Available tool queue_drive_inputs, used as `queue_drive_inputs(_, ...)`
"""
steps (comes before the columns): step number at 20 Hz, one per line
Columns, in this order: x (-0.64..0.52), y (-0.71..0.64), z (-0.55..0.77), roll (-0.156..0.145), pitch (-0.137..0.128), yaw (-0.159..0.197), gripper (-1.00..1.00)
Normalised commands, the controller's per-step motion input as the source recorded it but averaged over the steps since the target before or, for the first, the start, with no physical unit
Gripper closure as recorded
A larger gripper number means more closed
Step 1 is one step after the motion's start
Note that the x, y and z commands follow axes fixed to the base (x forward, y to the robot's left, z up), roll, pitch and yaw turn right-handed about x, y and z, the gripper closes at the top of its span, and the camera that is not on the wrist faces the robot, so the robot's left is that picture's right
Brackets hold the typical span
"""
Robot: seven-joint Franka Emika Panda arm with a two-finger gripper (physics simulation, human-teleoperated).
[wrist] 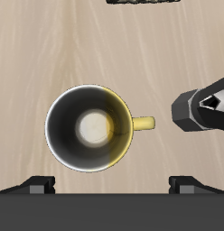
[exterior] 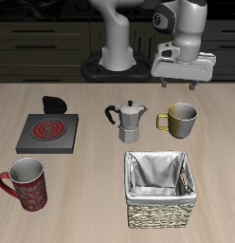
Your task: Place the white and yellow mug in the basket
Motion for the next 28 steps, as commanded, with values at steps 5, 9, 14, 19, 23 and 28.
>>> queue_drive_inputs(5, 0.07, -0.04, -0.10, 0.003, -0.002, -0.015, -1.00)
queue_drive_inputs(9, 0.09, -0.05, -0.08, 0.004, 0.005, -0.015, -1.00)
queue_drive_inputs(14, 0.03, -0.04, -0.10, 0.002, 0.006, -0.022, -1.00)
queue_drive_inputs(19, -0.03, 0.01, -0.11, 0.012, 0.002, -0.014, -1.00)
queue_drive_inputs(23, 0.02, -0.01, -0.12, 0.008, 0.012, -0.009, -1.00)
queue_drive_inputs(28, 0.07, -0.11, -0.20, -0.017, 0.025, -0.030, -1.00)
